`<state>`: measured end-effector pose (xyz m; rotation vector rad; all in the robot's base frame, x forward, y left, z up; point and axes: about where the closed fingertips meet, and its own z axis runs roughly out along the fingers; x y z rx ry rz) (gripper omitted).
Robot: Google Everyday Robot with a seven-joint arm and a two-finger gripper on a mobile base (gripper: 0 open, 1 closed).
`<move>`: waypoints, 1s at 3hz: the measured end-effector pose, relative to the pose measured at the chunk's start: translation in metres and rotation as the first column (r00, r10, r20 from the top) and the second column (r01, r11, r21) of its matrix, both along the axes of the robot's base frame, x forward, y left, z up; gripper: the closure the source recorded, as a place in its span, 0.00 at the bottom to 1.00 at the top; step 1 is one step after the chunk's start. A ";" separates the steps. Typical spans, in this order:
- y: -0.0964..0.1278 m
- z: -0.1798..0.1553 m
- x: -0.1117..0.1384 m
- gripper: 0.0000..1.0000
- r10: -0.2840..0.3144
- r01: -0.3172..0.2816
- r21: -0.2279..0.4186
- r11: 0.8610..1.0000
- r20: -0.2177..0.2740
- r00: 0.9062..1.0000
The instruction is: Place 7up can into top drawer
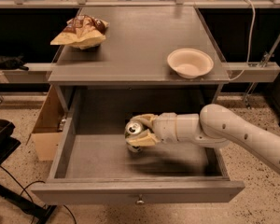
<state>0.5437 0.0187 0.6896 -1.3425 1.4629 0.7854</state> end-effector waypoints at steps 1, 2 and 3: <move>0.000 0.000 0.000 0.00 0.000 0.000 0.000 1.000 0.000 1.000; 0.000 0.000 0.000 0.00 0.000 0.000 0.000 1.000 0.000 1.000; 0.002 0.017 -0.010 0.00 0.041 -0.041 0.008 0.999 0.001 0.999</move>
Offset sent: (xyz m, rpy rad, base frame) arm 0.0000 0.0000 0.0000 0.0000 0.0000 0.0000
